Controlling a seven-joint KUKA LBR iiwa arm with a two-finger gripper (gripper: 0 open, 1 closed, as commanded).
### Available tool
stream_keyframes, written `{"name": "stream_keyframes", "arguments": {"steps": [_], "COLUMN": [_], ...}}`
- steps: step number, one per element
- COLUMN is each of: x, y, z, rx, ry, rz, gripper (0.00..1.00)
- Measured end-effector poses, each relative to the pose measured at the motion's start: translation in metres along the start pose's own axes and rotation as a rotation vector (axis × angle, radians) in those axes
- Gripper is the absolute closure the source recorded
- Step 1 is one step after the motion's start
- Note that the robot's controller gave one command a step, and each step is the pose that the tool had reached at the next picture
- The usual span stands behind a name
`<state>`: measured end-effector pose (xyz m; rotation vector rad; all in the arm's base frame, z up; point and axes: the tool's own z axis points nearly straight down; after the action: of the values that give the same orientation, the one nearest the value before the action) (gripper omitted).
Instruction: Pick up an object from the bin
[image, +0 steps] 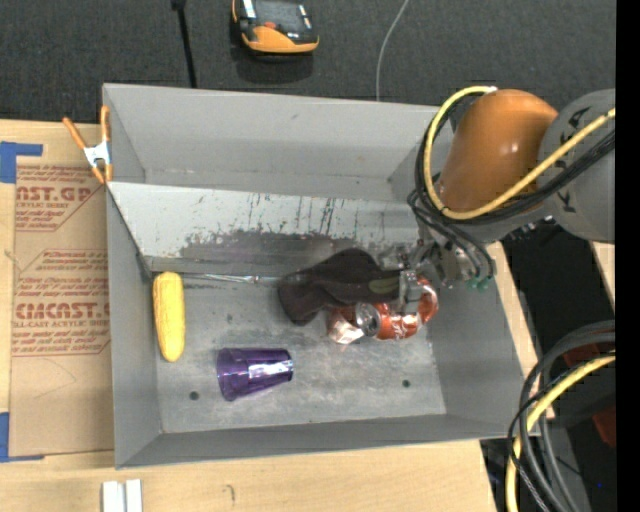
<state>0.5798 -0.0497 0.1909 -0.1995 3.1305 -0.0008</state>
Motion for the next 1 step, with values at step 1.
{"name": "stream_keyframes", "arguments": {"steps": [1], "x": [-0.0179], "y": [0.0102], "z": [0.0238], "rx": [0.007], "ry": [-0.005], "rz": [-0.138], "gripper": [0.00]}}
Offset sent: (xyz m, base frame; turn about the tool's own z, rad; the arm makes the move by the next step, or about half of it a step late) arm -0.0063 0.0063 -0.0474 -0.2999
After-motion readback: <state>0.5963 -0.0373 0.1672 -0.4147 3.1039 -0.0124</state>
